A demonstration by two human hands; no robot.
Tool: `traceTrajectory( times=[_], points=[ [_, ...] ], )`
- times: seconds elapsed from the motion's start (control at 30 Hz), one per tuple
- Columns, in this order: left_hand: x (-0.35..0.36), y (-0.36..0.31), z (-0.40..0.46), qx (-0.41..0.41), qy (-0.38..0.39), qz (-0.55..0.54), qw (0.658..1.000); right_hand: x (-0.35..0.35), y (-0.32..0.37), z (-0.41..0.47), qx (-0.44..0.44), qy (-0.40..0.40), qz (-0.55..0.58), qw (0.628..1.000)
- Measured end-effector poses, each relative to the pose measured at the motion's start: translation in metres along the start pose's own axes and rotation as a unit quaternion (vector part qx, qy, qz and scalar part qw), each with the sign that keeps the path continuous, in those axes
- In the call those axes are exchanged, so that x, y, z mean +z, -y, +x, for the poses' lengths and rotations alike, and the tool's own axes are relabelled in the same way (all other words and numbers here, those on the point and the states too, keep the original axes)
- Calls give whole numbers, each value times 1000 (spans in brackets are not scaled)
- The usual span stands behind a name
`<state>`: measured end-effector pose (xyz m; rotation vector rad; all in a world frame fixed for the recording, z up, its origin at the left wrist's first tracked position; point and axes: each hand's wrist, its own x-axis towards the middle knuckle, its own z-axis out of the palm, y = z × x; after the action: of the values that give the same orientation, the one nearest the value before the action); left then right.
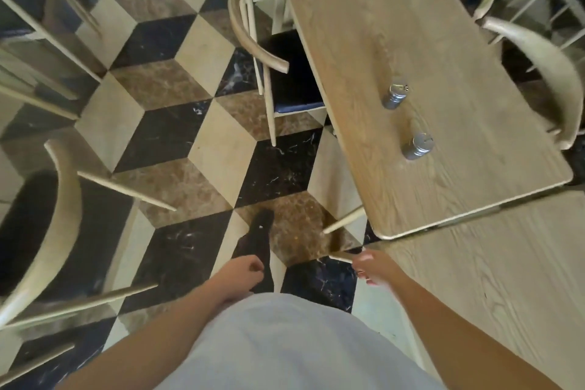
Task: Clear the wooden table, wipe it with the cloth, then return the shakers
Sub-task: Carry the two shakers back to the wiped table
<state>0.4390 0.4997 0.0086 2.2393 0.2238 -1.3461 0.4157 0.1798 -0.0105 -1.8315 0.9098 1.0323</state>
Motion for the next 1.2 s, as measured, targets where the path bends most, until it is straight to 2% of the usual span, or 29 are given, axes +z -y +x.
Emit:
traceTrajectory(
  times=[0.07, 0.17, 0.27, 0.33, 0.4, 0.47, 0.5, 0.57, 0.63, 0.7, 0.8, 0.9, 1.07, 1.13, 1.2],
  points=[
    [-40, -10, 27, 20, 45, 66, 997, 3, 11, 6, 29, -15, 0, 999],
    [-115, -43, 65, 32, 72, 132, 988, 17, 38, 3, 53, -10, -43, 998],
    [-172, -67, 89, 13, 135, 229, 964, 28, 80, -4, 35, -39, -105, 993],
    [-196, -80, 107, -28, 167, 257, 951, 18, 108, 4, 30, -63, -94, 993],
    [-208, -97, 121, -76, 203, 272, 938, -3, 129, 7, 36, -34, -95, 994],
    [-207, -121, 135, -93, 227, 300, 922, -24, 138, 13, 35, -18, -45, 998],
    [-205, -135, 140, -85, 236, 320, 914, -32, 138, 18, 36, -40, -19, 998],
    [-200, -167, 151, -54, 212, 346, 912, -49, 137, 32, 46, -128, 45, 990],
    [-197, -201, 170, -12, 147, 321, 936, -71, 134, 48, 60, -211, 132, 967],
    [-192, -238, 187, 38, 83, 268, 959, -98, 134, 58, 74, -254, 198, 944],
    [-185, -297, 207, 89, 17, 206, 974, -134, 133, 63, 79, -305, 241, 918],
    [-174, -363, 213, 146, -8, 200, 969, -159, 140, 69, 80, -326, 234, 912],
    [-163, -437, 232, 181, -40, 133, 974, -171, 159, 80, 49, -320, 228, 918],
    [-159, -456, 241, 212, -54, 186, 958, -169, 162, 86, 28, -305, 220, 926],
    [-152, -471, 241, 276, -74, 255, 924, -161, 164, 88, 28, -289, 200, 936]
  ],
)
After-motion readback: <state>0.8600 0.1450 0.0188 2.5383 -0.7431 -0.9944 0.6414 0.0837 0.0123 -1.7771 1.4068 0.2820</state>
